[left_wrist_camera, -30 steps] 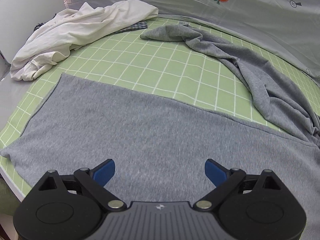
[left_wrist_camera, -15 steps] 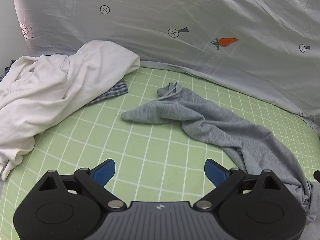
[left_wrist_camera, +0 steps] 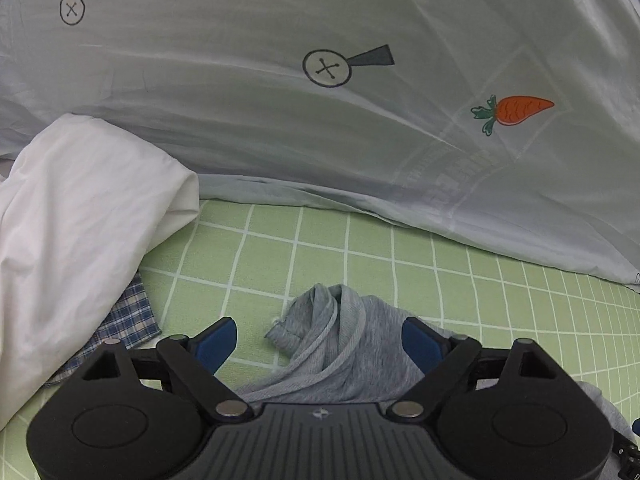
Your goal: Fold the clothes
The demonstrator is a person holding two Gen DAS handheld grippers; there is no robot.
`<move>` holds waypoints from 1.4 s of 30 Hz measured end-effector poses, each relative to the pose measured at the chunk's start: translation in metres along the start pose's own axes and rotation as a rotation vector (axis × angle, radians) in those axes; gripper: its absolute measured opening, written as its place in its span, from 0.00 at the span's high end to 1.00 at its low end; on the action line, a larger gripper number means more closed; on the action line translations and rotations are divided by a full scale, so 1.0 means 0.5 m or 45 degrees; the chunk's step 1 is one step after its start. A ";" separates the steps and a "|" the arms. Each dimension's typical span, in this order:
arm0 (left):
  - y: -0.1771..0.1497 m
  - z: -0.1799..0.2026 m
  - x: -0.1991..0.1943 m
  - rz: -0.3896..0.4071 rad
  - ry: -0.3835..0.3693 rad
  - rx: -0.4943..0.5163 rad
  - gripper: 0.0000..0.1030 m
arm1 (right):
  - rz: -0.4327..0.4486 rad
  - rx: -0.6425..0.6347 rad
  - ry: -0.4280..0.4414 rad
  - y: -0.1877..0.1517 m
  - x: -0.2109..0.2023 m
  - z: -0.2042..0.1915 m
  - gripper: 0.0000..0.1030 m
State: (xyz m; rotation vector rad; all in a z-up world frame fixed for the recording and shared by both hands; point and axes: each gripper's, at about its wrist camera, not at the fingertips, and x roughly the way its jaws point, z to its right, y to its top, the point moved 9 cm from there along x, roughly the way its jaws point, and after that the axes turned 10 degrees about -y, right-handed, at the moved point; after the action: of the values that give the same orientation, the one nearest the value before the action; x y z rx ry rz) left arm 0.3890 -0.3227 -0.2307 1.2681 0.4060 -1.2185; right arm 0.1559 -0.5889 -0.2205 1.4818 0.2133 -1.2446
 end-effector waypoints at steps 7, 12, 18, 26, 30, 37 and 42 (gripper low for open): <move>-0.003 0.006 0.024 0.017 -0.008 -0.083 0.94 | -0.013 0.072 0.095 0.003 0.004 -0.001 0.97; 0.058 0.045 -0.041 0.169 -0.035 -0.088 0.95 | 0.114 0.230 0.076 0.062 -0.046 0.052 0.98; 0.132 0.103 -0.246 0.482 -0.121 -0.017 0.95 | 0.408 0.354 0.136 0.145 -0.216 0.112 0.98; -0.026 -0.023 -0.302 0.366 0.156 -0.049 0.89 | 0.162 0.246 0.375 -0.016 -0.251 -0.005 0.97; -0.144 -0.120 -0.296 0.213 0.192 -0.248 0.83 | -0.117 0.184 0.400 -0.145 -0.226 -0.073 0.90; -0.226 -0.180 -0.297 0.190 0.152 -0.446 0.46 | -0.082 0.153 0.311 -0.124 -0.235 -0.084 0.56; -0.203 -0.164 -0.263 0.226 0.082 -0.479 0.25 | -0.107 0.178 0.280 -0.103 -0.215 -0.080 0.55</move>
State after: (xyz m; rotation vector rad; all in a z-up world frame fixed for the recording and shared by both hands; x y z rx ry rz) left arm 0.2834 -0.1734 -0.2025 0.9965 0.5307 -0.9030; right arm 0.0963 -0.4869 -0.1774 1.7477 0.3435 -1.1817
